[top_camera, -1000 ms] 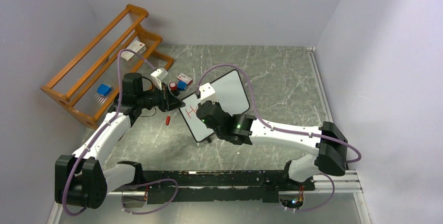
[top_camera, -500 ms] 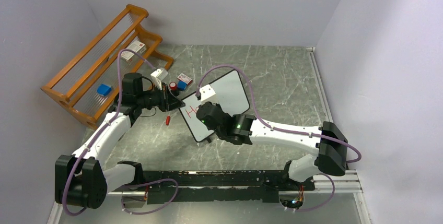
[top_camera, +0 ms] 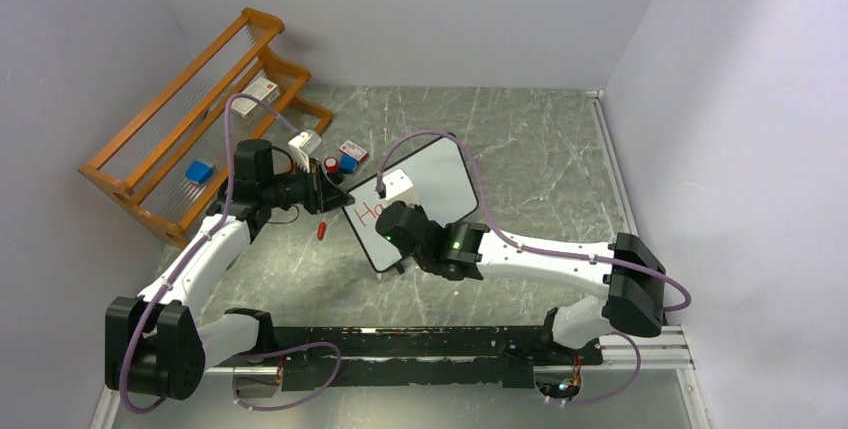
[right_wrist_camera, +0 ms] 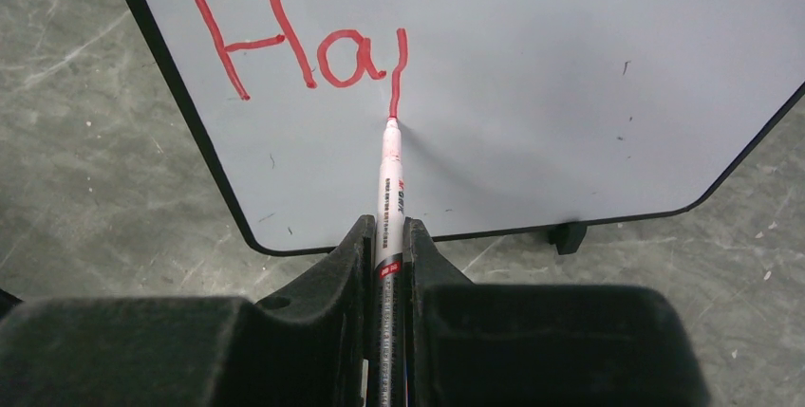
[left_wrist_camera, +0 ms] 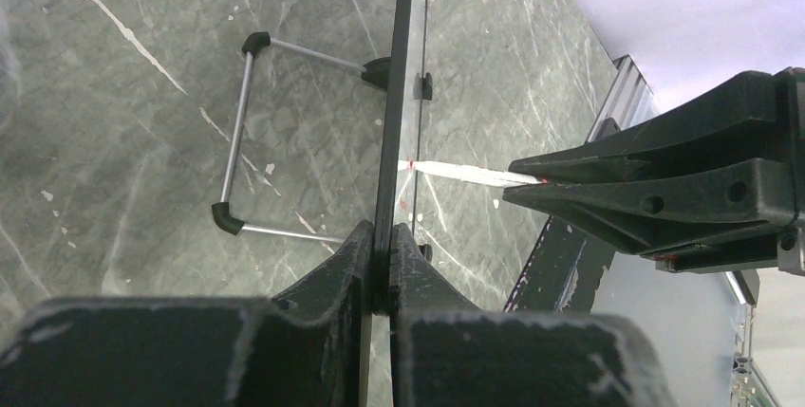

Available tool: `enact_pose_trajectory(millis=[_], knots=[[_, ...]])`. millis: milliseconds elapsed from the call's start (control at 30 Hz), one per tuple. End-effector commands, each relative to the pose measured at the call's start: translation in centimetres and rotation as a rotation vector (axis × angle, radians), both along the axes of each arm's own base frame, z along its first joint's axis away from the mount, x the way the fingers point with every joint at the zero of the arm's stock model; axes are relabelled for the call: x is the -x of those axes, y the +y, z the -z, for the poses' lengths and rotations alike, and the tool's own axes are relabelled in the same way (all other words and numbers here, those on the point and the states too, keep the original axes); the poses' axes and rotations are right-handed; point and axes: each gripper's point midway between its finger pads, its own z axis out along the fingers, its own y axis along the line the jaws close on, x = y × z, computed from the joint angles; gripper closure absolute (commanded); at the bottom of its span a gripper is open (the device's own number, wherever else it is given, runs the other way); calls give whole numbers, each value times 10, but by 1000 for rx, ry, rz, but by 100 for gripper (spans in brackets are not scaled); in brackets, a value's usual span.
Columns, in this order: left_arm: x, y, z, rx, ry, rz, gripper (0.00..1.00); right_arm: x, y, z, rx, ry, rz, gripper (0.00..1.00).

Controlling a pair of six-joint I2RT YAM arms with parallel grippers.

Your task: Write a sentence on the whiteboard

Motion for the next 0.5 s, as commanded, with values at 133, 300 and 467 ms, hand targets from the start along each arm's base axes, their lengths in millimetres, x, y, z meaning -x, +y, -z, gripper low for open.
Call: enact_pose_trajectory(millis=[133,300,467], knots=[[-1,4,14,-34,38,-25,95,7,-4,5,-1,20,6,100],[-1,4,14,-34,36,-25,95,4,-3,-15,-42,-12,8,100],[-1,4,14,-34,36,-24,95,-3,-6,-35,-82,-71,28,100]])
